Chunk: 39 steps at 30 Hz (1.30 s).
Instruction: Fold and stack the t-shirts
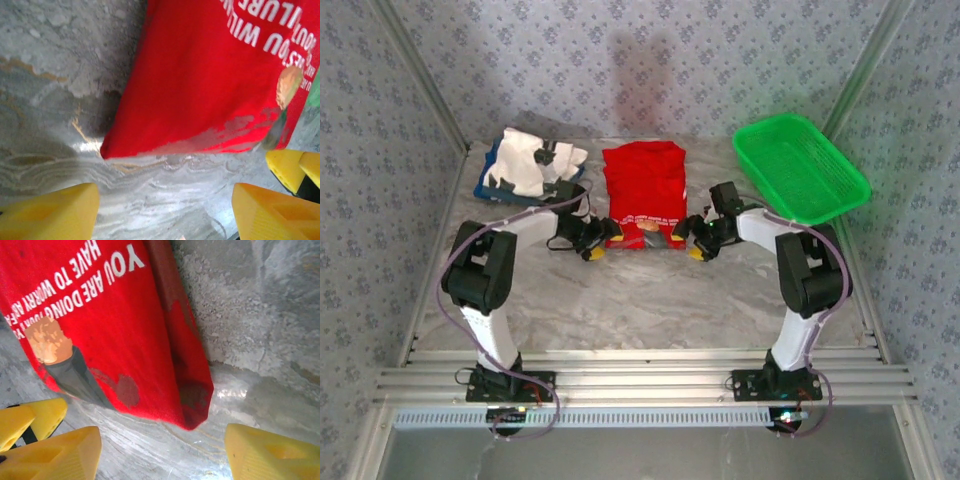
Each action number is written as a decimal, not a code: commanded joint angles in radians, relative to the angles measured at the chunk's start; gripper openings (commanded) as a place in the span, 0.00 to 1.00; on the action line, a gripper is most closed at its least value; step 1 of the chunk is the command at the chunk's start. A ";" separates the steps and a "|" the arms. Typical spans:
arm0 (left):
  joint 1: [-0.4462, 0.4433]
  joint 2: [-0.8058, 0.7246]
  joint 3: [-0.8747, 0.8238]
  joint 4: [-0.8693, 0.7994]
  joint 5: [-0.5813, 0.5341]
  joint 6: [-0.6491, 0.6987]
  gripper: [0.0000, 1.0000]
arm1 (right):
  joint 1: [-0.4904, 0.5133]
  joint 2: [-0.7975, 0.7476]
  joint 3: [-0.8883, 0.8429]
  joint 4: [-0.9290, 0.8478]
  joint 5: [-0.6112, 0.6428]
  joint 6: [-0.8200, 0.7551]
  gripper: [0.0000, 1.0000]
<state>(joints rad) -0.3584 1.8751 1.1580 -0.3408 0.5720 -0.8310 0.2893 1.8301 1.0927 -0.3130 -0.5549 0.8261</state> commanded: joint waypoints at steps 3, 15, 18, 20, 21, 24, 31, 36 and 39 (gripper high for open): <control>0.001 0.044 0.026 0.056 -0.035 -0.030 0.69 | 0.006 0.079 0.053 0.039 -0.004 0.021 0.67; -0.016 0.144 0.089 0.156 -0.086 -0.103 0.58 | 0.009 0.196 0.192 -0.001 0.007 0.038 0.42; -0.021 0.162 0.119 0.162 -0.103 -0.123 0.42 | 0.009 0.187 0.174 -0.005 0.008 0.040 0.26; -0.030 0.175 0.154 0.140 -0.124 -0.121 0.28 | 0.009 0.174 0.156 -0.004 0.013 0.044 0.16; -0.033 0.175 0.161 0.133 -0.130 -0.120 0.22 | 0.006 0.168 0.147 0.000 0.012 0.049 0.12; -0.034 0.148 0.143 0.102 -0.155 -0.108 0.06 | 0.006 0.143 0.135 -0.009 0.006 0.055 0.04; -0.057 -0.082 -0.081 0.045 -0.212 -0.088 0.00 | 0.030 -0.023 -0.011 -0.092 0.006 0.061 0.00; -0.135 -0.310 -0.258 -0.033 -0.273 -0.108 0.00 | 0.093 -0.249 -0.227 -0.083 0.003 0.168 0.00; -0.220 -0.436 -0.348 -0.078 -0.317 -0.157 0.00 | 0.161 -0.408 -0.343 -0.105 0.023 0.251 0.00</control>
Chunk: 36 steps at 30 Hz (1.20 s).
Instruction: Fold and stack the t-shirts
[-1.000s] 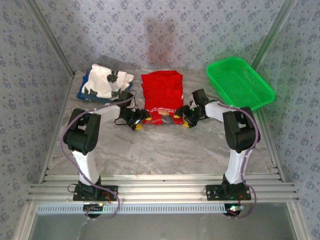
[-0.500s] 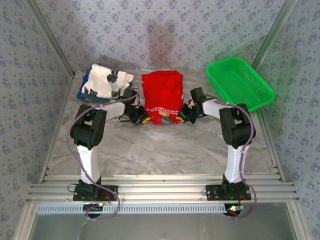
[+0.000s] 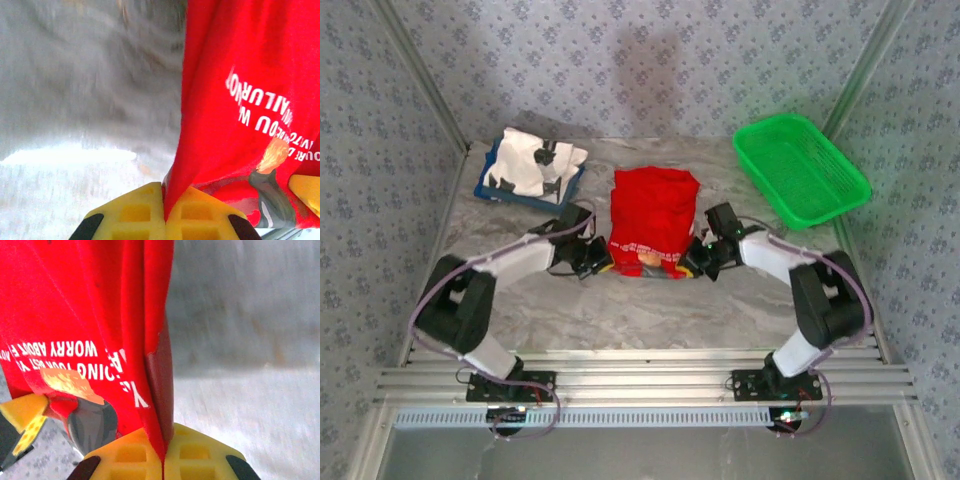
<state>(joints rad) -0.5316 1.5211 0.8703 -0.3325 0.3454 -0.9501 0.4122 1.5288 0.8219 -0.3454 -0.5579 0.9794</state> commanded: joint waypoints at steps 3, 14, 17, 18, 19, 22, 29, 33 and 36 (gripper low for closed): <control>-0.149 -0.185 -0.129 -0.119 -0.117 -0.126 0.00 | 0.112 -0.254 -0.160 -0.096 0.046 0.180 0.00; -0.254 -0.418 -0.039 -0.274 -0.216 -0.221 0.00 | 0.168 -0.553 -0.140 -0.251 0.105 0.288 0.00; -0.217 -0.362 0.045 -0.285 -0.183 -0.171 0.00 | 0.124 -0.501 -0.060 -0.294 0.088 0.211 0.00; -0.198 -0.340 0.071 -0.286 -0.173 -0.154 0.00 | 0.105 -0.476 -0.036 -0.295 0.080 0.187 0.00; -0.176 -0.319 0.096 -0.290 -0.163 -0.136 0.00 | 0.081 -0.451 -0.005 -0.306 0.068 0.158 0.00; -0.109 -0.257 0.168 -0.287 -0.119 -0.086 0.00 | 0.007 -0.375 0.087 -0.345 0.045 0.069 0.00; -0.002 -0.070 0.319 -0.272 -0.019 0.000 0.00 | -0.124 -0.172 0.270 -0.388 -0.021 -0.090 0.02; 0.043 0.015 0.382 -0.258 0.014 0.032 0.00 | -0.167 -0.071 0.341 -0.399 -0.035 -0.142 0.04; 0.061 0.083 0.436 -0.254 0.028 0.052 0.00 | -0.196 -0.004 0.362 -0.390 -0.042 -0.163 0.05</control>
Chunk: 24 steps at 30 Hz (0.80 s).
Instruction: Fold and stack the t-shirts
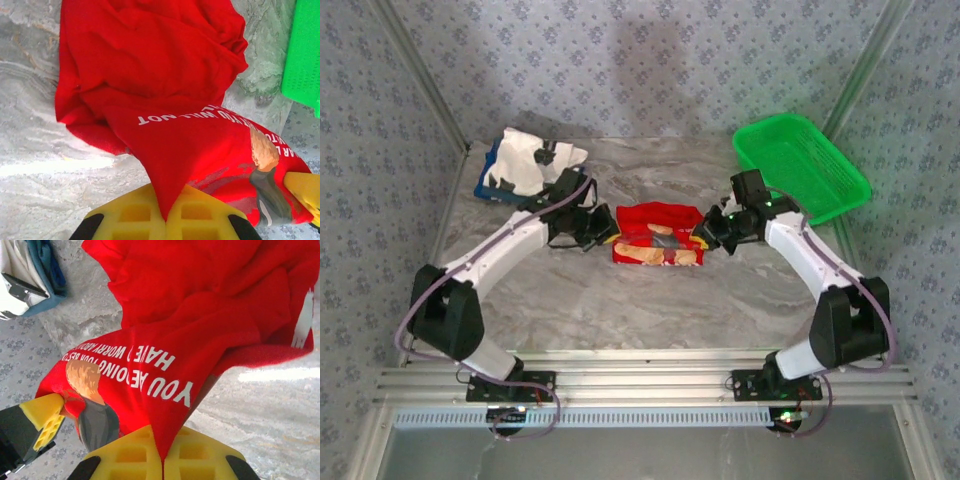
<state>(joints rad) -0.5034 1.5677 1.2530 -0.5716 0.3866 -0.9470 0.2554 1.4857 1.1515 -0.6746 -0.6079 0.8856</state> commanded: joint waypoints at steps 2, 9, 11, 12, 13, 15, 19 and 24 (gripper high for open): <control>0.043 0.080 0.081 -0.007 -0.009 0.055 0.00 | -0.057 0.087 0.076 -0.059 -0.003 -0.088 0.07; 0.082 0.246 0.155 0.017 0.028 0.073 0.00 | -0.092 0.258 0.170 -0.042 -0.009 -0.122 0.13; 0.096 0.288 0.181 0.019 0.031 0.078 0.00 | -0.100 0.310 0.207 -0.040 -0.007 -0.122 0.13; 0.101 0.305 0.193 0.018 0.032 0.079 0.00 | -0.104 0.332 0.223 -0.038 -0.009 -0.124 0.15; 0.109 0.327 0.209 0.018 0.035 0.080 0.00 | -0.107 0.358 0.240 -0.032 -0.012 -0.125 0.17; 0.118 0.370 0.244 0.012 0.041 0.082 0.03 | -0.110 0.406 0.280 -0.033 -0.012 -0.119 0.27; 0.145 0.446 0.335 0.020 0.047 0.068 0.45 | -0.135 0.497 0.353 0.023 -0.018 -0.089 0.46; 0.154 0.525 0.534 0.045 0.080 0.055 0.63 | -0.170 0.537 0.428 0.093 -0.032 -0.045 0.48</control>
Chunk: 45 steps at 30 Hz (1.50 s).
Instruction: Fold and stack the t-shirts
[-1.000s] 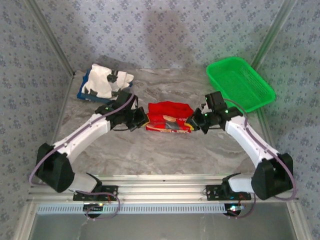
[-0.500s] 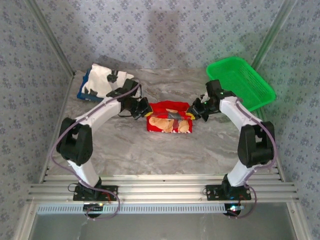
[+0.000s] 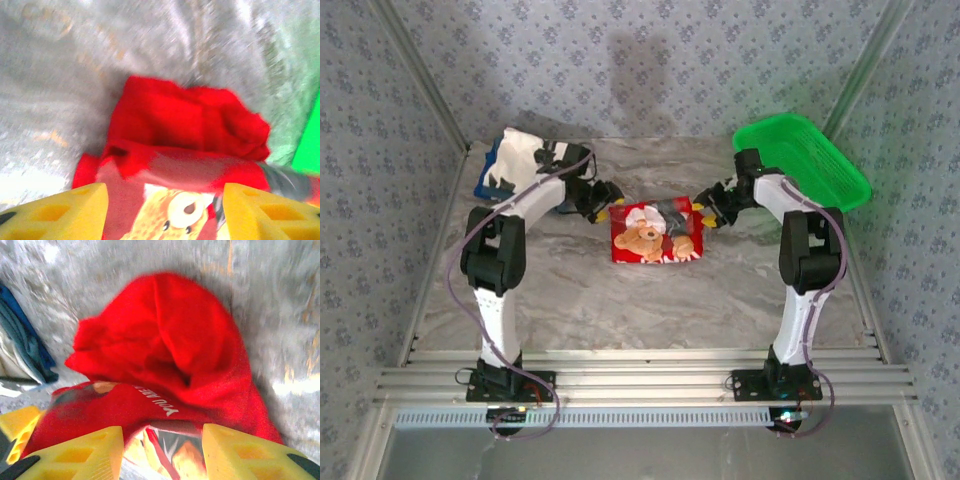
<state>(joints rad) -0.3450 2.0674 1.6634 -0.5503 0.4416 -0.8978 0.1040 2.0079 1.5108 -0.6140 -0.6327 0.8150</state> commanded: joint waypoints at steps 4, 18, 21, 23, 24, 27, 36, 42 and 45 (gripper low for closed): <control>-0.014 0.059 0.249 -0.036 0.033 0.046 0.64 | -0.028 -0.015 0.078 -0.025 0.009 -0.009 0.48; -0.002 -0.250 -0.323 0.042 -0.106 0.129 0.64 | 0.105 -0.158 -0.076 -0.022 0.114 -0.159 0.36; -0.004 -0.279 -0.433 0.135 -0.105 0.090 0.65 | 0.143 -0.108 -0.055 -0.041 0.152 -0.171 0.27; -0.009 -0.280 -0.481 0.212 -0.097 0.072 0.65 | 0.159 -0.074 -0.049 -0.048 0.204 -0.176 0.25; -0.012 -0.275 -0.494 0.242 -0.096 0.064 0.66 | 0.163 -0.064 -0.044 -0.075 0.237 -0.178 0.25; -0.027 -0.253 -0.528 0.353 -0.089 0.031 0.68 | 0.164 -0.055 -0.080 -0.056 0.277 -0.178 0.25; -0.087 -0.131 -0.524 0.515 -0.120 -0.043 0.78 | 0.153 0.025 -0.120 -0.045 0.295 -0.178 0.23; -0.121 -0.067 -0.497 0.543 -0.135 -0.081 0.79 | 0.150 0.047 -0.168 -0.029 0.288 -0.177 0.22; -0.139 -0.043 -0.485 0.590 -0.119 -0.111 0.80 | 0.147 0.057 -0.187 -0.011 0.274 -0.177 0.20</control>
<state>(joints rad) -0.4290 1.9144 1.1584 -0.1383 0.2893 -0.9756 0.2569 2.0224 1.3743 -0.5972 -0.3901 0.6563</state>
